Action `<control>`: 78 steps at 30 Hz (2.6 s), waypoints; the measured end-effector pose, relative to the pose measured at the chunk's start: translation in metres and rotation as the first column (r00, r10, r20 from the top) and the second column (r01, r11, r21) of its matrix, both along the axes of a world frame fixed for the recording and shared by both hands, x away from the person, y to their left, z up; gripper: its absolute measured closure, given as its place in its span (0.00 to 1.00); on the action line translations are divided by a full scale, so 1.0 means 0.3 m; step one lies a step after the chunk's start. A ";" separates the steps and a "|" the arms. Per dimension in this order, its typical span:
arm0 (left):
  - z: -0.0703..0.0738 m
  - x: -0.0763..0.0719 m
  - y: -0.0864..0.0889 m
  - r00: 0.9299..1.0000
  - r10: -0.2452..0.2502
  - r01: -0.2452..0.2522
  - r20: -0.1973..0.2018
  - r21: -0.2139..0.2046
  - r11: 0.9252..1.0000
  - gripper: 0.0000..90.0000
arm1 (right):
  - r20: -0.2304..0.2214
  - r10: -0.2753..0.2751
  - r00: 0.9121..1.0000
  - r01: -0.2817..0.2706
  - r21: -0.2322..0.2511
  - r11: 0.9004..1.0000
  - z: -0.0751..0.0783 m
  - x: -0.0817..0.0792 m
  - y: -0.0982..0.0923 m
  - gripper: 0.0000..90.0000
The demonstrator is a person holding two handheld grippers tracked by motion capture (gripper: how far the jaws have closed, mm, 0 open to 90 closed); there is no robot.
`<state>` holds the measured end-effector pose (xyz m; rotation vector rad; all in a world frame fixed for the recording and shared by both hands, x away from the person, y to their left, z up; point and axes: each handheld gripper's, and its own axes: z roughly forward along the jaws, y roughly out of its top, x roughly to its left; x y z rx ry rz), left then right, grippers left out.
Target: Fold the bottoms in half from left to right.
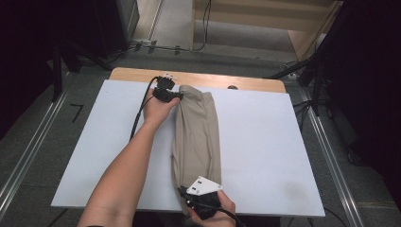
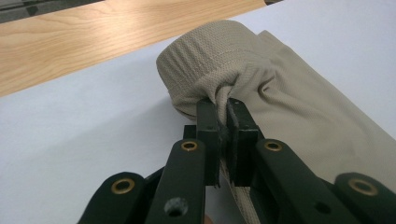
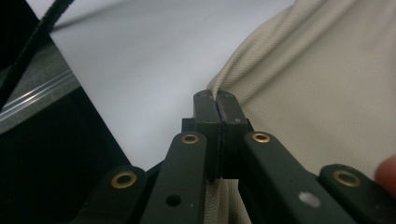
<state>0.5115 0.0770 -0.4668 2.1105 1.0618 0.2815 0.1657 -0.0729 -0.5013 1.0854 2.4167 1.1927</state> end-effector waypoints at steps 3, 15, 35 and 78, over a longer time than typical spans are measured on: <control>0.005 0.001 0.024 1.000 0.004 -0.004 0.000 0.001 1.000 0.96 | -0.001 0.021 1.000 -0.021 0.009 1.000 0.004 0.006 0.042 0.97; -0.005 -0.023 0.116 0.995 0.098 -0.094 0.028 -0.139 0.986 0.47 | -0.067 0.074 0.995 -0.068 0.085 0.994 -0.002 0.063 0.112 0.57; 0.041 -0.488 0.400 0.973 -0.112 0.179 0.203 -0.350 0.919 0.00 | 0.113 -0.047 0.992 0.031 0.138 0.990 0.126 0.257 -0.149 0.00; -0.108 -0.865 0.720 0.976 -0.047 0.108 0.214 -0.281 0.953 0.00 | -0.033 -0.392 0.919 0.391 -0.037 0.920 0.017 1.049 -0.098 0.55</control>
